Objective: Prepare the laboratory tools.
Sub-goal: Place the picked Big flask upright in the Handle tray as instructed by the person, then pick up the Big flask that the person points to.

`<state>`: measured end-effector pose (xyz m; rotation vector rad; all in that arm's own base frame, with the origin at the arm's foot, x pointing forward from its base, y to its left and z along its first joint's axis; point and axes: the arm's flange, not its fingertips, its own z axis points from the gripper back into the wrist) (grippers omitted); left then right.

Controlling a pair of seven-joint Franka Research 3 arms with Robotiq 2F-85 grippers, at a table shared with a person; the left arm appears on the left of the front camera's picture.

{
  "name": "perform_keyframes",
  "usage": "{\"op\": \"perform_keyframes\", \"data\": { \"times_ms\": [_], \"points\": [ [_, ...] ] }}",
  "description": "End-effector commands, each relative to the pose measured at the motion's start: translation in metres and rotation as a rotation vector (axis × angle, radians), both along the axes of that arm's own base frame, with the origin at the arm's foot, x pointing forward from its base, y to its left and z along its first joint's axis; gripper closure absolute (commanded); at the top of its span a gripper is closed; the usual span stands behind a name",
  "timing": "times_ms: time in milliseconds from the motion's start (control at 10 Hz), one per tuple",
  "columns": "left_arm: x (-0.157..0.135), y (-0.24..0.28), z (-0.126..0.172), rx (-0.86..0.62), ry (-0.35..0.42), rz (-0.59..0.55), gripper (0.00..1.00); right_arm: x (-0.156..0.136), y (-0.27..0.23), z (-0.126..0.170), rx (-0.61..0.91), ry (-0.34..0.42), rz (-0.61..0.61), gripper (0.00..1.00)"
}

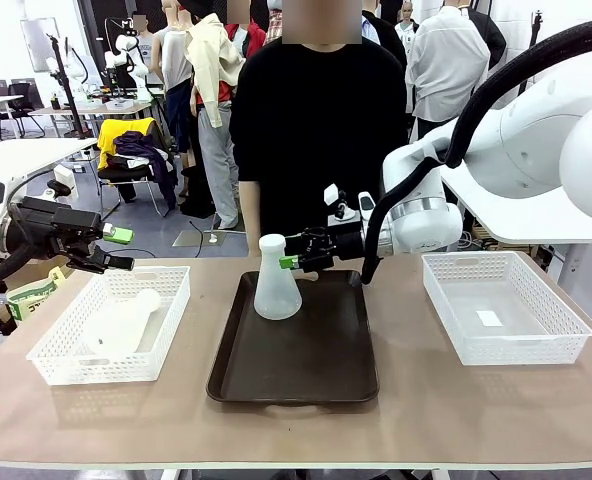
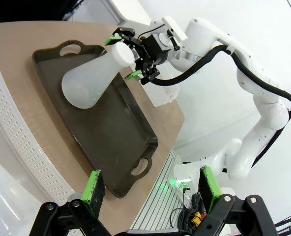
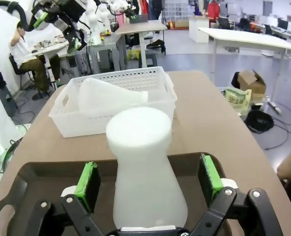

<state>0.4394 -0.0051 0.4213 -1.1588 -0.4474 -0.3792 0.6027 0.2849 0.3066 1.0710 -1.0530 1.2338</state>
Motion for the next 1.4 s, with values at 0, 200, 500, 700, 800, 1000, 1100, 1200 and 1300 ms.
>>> {"op": "perform_keyframes", "data": {
  "times_ms": [0, 200, 500, 700, 800, 1000, 1100, 1200, 1300],
  "points": [
    [0.0, 0.001, 0.002, -0.012, -0.007, -0.003, 0.0, 0.001, 0.002, -0.004, 0.006, -0.007, 0.009, 0.0],
    [0.0, 0.001, 0.002, -0.012, -0.007, -0.003, 0.0, 0.001, 0.002, -0.004, 0.006, -0.007, 0.009, 0.0],
    [0.0, 0.001, 0.002, -0.012, -0.007, -0.003, 0.0, 0.001, 0.002, -0.004, 0.006, -0.007, 0.009, 0.0],
    [0.0, 0.001, 0.002, -0.012, -0.007, -0.003, 0.0, 0.001, 0.002, -0.004, 0.006, -0.007, 0.009, 0.0],
    [0.0, 0.001, 0.002, -0.012, -0.007, -0.003, 0.0, 0.001, 0.002, -0.004, 0.006, -0.007, 0.009, 0.0],
    [0.0, 0.001, 0.002, -0.012, -0.007, -0.003, 0.0, 0.0, 0.0, -0.002, 0.0, 0.002, 0.002, 0.0],
    [0.0, 0.001, 0.002, -0.012, -0.007, -0.003, 0.0, 0.0, -0.005, 0.003, -0.084, 0.006, -0.001, 0.0],
    [0.0, 0.001, 0.002, -0.012, -0.007, -0.003, 0.0, -0.003, -0.019, 0.009, -0.148, 0.035, -0.025, 0.0],
    [0.0, 0.001, 0.002, -0.012, -0.007, -0.003, 0.0, -0.007, -0.04, 0.017, -0.2, 0.048, -0.067, 0.0]
  ]
}}
